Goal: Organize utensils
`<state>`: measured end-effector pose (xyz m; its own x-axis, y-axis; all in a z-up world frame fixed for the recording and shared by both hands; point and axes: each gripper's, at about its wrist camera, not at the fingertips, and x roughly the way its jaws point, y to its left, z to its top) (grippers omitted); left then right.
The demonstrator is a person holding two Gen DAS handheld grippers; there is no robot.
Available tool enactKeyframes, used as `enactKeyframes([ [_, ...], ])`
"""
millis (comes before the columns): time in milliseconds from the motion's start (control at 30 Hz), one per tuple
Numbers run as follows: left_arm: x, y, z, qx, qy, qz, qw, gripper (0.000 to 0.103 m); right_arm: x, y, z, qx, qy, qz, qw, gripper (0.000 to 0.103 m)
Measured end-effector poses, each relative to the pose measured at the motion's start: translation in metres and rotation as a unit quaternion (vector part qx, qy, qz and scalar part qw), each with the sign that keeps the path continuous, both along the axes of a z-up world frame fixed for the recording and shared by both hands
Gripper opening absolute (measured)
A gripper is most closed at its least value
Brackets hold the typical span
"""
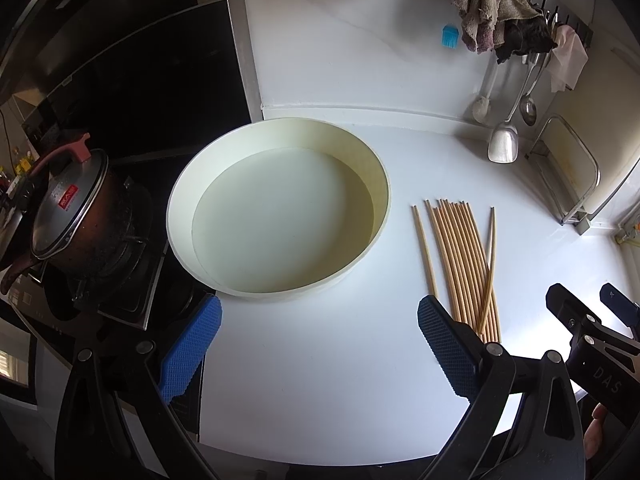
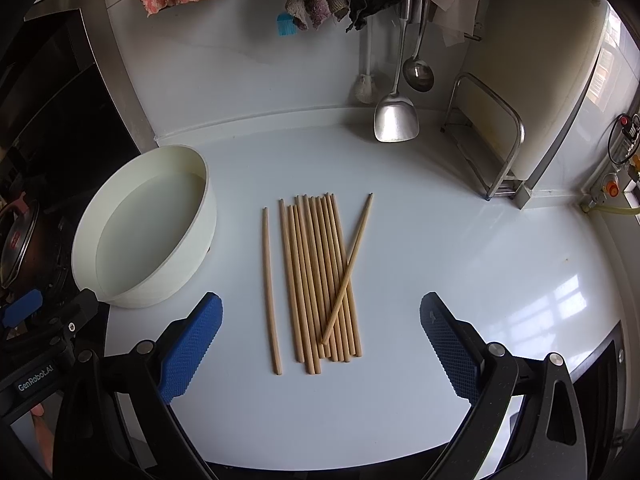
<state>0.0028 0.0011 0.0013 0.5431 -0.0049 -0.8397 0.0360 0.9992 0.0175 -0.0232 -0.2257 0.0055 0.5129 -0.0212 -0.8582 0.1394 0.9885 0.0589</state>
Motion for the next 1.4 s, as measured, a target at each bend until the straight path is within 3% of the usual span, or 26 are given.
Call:
enactKeyframes([
  [1400,-0.0007,0.0050,0.0027,-0.001,-0.003,0.003,1.0000,0.097,-0.0033,0.0049,-0.0026,0.002,-0.002,0.003,1.000,0.095],
])
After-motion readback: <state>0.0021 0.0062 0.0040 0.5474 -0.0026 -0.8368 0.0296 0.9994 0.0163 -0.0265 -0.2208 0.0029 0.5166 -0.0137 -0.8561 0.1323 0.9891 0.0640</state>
